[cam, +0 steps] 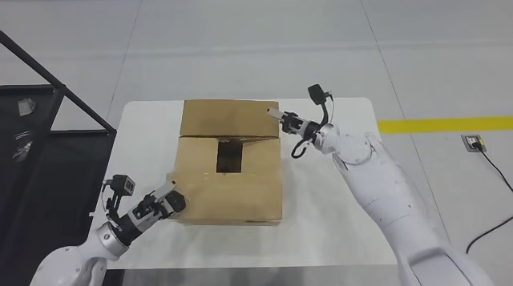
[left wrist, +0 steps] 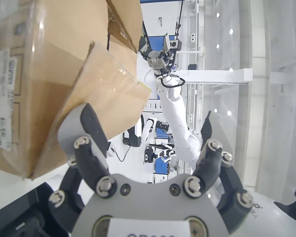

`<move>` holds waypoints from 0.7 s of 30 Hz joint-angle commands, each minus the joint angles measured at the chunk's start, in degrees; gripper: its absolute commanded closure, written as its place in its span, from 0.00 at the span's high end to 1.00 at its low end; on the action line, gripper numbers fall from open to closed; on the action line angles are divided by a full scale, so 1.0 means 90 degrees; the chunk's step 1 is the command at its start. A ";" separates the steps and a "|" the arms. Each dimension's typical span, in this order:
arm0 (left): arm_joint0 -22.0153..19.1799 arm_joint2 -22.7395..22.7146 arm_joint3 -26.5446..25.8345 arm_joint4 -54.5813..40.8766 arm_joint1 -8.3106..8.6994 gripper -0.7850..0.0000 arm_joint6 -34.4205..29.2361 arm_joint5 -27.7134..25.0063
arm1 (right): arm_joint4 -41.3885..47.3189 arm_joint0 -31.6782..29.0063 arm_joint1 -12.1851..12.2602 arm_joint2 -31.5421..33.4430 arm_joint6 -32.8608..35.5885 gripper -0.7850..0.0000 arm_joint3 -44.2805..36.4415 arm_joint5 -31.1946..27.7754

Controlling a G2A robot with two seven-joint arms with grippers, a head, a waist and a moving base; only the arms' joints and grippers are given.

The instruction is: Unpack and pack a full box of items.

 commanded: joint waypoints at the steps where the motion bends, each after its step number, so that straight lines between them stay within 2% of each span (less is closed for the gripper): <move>1: -0.0056 0.0064 0.0046 0.0063 -0.0004 1.00 0.0064 0.0040 | 0.0339 0.0103 -0.0076 -0.0012 0.0274 1.00 0.0285 -0.0223; 7: -0.0190 0.0213 0.0181 0.0202 -0.0008 1.00 0.0108 0.0098 | 0.1640 0.0365 -0.0214 0.0205 0.1600 1.00 0.0964 -0.1072; 14: -0.0340 0.0292 0.0334 0.0217 -0.0011 1.00 0.0145 0.0150 | 0.3235 0.0479 -0.0183 0.0724 0.3434 1.00 0.1295 -0.1818; 21: -0.0439 0.0373 0.0355 0.0260 -0.0014 1.00 0.0190 0.0188 | 0.3505 0.0272 0.0010 0.0841 0.3941 1.00 0.0509 -0.1461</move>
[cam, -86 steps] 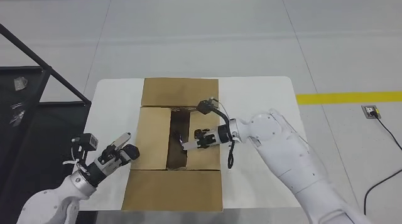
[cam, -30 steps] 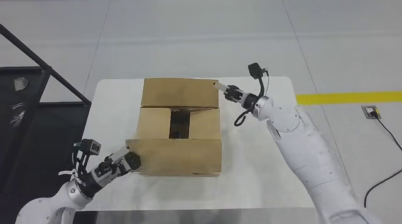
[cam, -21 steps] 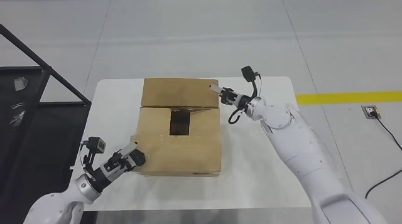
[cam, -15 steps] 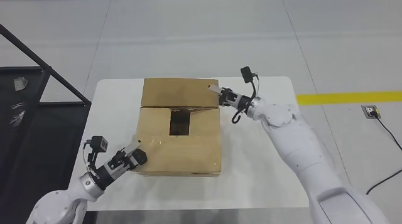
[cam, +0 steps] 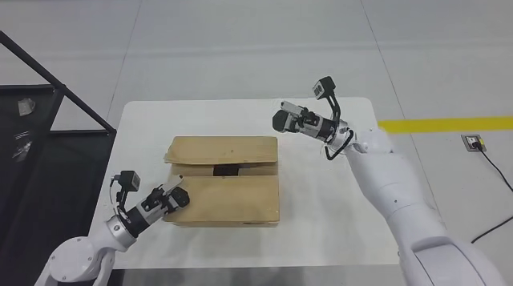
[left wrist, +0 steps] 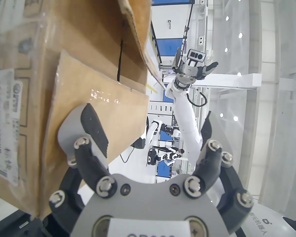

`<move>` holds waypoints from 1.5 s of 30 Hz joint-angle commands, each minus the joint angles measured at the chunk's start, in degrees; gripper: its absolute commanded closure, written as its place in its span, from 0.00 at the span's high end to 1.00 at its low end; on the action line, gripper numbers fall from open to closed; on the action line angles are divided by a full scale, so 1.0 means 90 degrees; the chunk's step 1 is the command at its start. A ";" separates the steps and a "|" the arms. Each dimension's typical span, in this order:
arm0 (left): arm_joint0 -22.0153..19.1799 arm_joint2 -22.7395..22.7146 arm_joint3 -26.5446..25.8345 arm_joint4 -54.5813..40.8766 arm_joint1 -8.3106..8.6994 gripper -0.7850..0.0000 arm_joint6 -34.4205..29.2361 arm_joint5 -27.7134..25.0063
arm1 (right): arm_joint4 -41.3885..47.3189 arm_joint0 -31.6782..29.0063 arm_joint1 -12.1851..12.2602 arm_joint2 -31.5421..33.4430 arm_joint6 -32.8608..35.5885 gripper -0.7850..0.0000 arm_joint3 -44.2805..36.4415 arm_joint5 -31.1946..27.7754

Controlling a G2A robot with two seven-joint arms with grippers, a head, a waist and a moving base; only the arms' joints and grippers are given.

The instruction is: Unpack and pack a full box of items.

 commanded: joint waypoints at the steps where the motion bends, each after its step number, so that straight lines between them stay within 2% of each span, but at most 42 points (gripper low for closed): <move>1: -0.0024 0.0034 -0.0006 0.0021 -0.0002 1.00 0.0007 0.0009 | -0.0073 -0.0080 0.0067 -0.0021 0.0120 1.00 -0.0257 0.0119; 12: -0.0020 0.0101 -0.0108 0.0057 -0.0013 1.00 0.0190 -0.0072 | -0.0485 -0.0446 0.0237 -0.0428 0.1070 1.00 -0.1114 0.1069; 19: 0.0140 -0.0188 -0.0206 -0.0268 -0.0013 1.00 0.0368 -0.0316 | -0.0474 -0.0950 0.0410 -0.0379 0.1441 1.00 -0.1680 0.1441; 24: 0.0355 -0.0596 -0.0279 -0.0538 -0.0004 1.00 0.0557 -0.0514 | -0.0883 -0.1181 0.0474 -0.0402 0.0878 1.00 -0.1892 0.1666; 34: 0.1173 -0.1704 0.0111 -0.1543 -0.0040 1.00 0.1340 -0.0796 | -0.0755 -0.1398 0.0510 -0.0427 0.0794 1.00 -0.2016 0.1932; 45: 0.1261 -0.1775 0.0137 -0.1652 -0.0050 1.00 0.1409 -0.0760 | -0.0852 -0.1383 0.0510 -0.0478 0.0825 1.00 -0.2033 0.1956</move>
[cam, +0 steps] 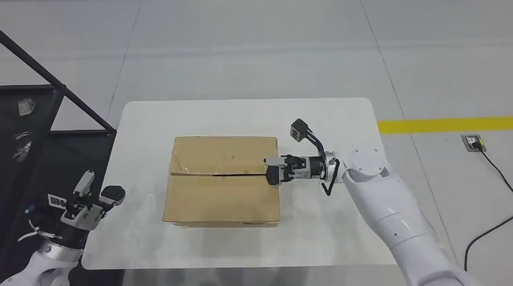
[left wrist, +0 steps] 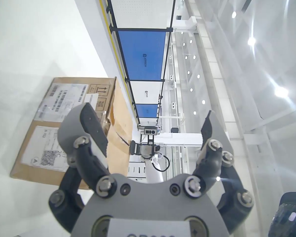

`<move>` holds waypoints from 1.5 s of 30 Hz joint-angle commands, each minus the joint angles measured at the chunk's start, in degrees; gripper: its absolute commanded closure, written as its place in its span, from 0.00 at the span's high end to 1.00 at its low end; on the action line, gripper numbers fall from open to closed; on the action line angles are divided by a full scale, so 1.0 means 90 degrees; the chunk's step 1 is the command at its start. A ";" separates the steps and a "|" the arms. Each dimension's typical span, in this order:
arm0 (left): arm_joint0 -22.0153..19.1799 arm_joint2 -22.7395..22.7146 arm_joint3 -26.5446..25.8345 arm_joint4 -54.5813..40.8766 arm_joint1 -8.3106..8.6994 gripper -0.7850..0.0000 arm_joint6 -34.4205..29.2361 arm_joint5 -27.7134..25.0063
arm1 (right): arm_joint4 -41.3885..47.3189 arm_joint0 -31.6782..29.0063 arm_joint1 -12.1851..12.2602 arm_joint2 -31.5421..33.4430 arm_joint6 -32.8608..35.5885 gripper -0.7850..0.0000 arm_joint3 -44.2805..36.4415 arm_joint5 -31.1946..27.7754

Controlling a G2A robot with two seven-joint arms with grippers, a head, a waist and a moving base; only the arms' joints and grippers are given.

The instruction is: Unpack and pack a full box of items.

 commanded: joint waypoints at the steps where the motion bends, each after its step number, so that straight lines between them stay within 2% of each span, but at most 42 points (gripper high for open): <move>1: 0.0000 0.0000 0.0000 0.0000 0.0000 1.00 0.0000 0.0000 | 0.0000 0.0000 0.0000 0.0000 0.0000 1.00 0.0000 0.0000; 3: 0.0004 0.0017 0.0019 -0.0005 -0.0003 1.00 0.0029 0.0040 | 0.0000 0.0000 0.0000 0.0000 0.0000 1.00 0.0000 0.0000; 5: -0.0068 0.0198 0.0121 -0.0031 -0.0032 1.00 0.0344 0.0297 | 0.0000 0.0000 0.0000 0.0000 0.0000 1.00 0.0000 0.0000; 9: -0.0268 0.0738 0.0498 -0.0353 -0.0132 1.00 0.0995 0.0746 | 0.0000 0.0000 0.0000 0.0000 0.0000 1.00 0.0000 0.0000; 11: -0.0360 0.1017 0.0701 -0.0580 -0.0183 1.00 0.1095 0.0898 | 0.0000 0.0000 0.0000 0.0000 0.0000 1.00 0.0000 0.0000; 19: -0.0752 0.1765 0.1289 -0.0548 -0.0331 1.00 0.1440 0.0835 | 0.0000 0.0000 0.0000 0.0000 0.0000 1.00 0.0000 0.0000; 22: -0.1013 0.1989 0.1491 -0.0347 -0.0391 1.00 0.1886 0.0699 | 0.0000 0.0000 0.0000 0.0000 0.0000 1.00 0.0000 0.0000; 29: -0.1726 0.2577 0.2008 -0.0507 -0.0557 1.00 0.2187 0.0692 | 0.0000 0.0000 0.0000 0.0000 0.0000 1.00 0.0000 0.0000; 38: -0.2285 0.2888 0.2500 -0.0455 -0.0701 1.00 0.2506 0.0502 | 0.0000 0.0000 0.0000 0.0000 0.0000 1.00 0.0000 0.0000; 45: -0.2182 0.2825 0.2521 -0.0390 -0.0727 1.00 0.2409 0.0474 | 0.0000 0.0000 0.0000 0.0000 0.0000 1.00 0.0000 0.0000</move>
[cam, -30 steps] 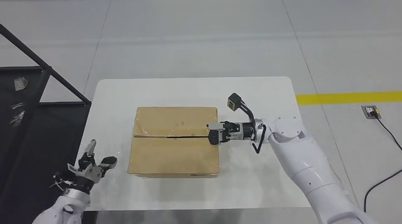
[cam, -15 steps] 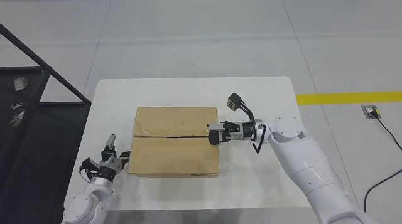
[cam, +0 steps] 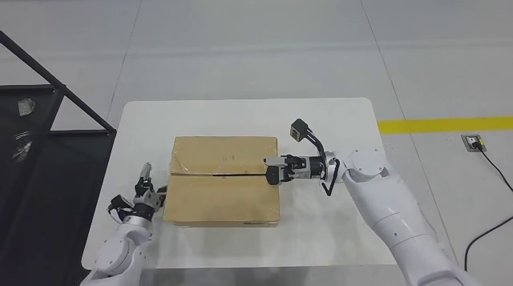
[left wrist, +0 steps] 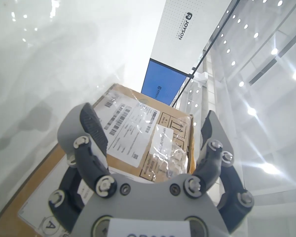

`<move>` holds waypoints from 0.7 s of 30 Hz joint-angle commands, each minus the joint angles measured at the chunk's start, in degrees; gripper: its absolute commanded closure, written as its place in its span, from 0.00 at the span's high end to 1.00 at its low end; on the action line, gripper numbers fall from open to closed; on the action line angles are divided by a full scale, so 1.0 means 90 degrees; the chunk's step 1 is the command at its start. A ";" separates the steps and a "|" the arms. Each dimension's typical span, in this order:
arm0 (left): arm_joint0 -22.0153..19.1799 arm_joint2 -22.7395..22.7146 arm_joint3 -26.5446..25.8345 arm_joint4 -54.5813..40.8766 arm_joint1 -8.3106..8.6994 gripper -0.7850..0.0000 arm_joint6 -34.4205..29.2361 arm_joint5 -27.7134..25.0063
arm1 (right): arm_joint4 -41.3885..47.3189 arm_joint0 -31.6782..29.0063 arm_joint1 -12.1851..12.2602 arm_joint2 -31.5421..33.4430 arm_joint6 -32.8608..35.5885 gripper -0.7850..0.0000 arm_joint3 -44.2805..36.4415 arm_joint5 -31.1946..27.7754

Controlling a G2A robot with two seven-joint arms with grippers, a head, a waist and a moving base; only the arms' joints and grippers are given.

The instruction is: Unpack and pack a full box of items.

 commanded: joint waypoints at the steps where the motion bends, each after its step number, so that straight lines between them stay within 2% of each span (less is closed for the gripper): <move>1: 0.0056 -0.0008 0.0017 0.0042 -0.0007 1.00 -0.0023 -0.0005 | 0.0000 0.0000 0.0000 0.0000 0.0000 1.00 0.0000 0.0000; 10: -0.0010 0.0016 0.0051 0.0104 -0.0070 1.00 0.0091 0.0070 | 0.0000 0.0000 0.0000 0.0000 0.0000 1.00 0.0000 0.0000; 15: -0.0363 0.0135 0.0289 -0.0051 -0.0145 1.00 0.0128 0.0159 | 0.0000 0.0000 0.0000 0.0000 0.0000 1.00 0.0000 0.0000; 21: -0.0717 0.0220 0.0745 -0.0260 -0.0251 1.00 0.0219 -0.0261 | 0.0000 0.0000 0.0000 0.0000 0.0000 1.00 0.0000 0.0000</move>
